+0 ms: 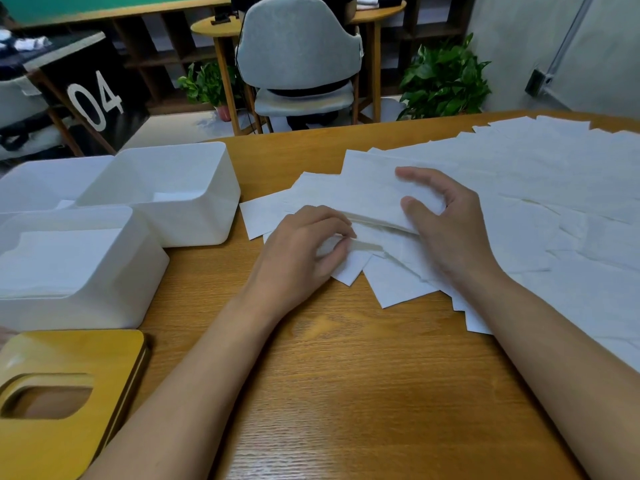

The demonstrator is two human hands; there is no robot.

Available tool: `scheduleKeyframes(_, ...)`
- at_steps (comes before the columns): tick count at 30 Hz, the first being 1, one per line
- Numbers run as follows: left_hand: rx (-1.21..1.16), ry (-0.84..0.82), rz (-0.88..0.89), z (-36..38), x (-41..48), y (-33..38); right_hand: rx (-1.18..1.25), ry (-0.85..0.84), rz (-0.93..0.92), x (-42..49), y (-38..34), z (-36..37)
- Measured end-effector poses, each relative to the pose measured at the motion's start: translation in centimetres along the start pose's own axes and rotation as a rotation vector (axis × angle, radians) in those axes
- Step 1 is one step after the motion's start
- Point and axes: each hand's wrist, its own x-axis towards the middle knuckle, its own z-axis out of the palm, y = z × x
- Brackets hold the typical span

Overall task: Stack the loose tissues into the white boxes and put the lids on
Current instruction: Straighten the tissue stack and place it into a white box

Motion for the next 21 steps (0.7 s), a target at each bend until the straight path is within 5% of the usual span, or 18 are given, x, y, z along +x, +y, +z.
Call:
scheduleKeyframes(8, -0.195, 0.202, -0.149, -1.6, -0.1, 1.8, 0.014, -0.037, -0.001, -0.1, 0.3, 0.2)
scheduleKeyframes(14, -0.439, 0.331, -0.354, -2.2, 0.3, 1.4, 0.149, -0.235, -0.043, -0.8, -1.1, 0.3)
scheduleKeyframes(21, -0.665, 0.262, -0.531, -2.6, 0.6, 1.9, 0.087, -0.234, -0.085, -1.2, -1.0, 0.7)
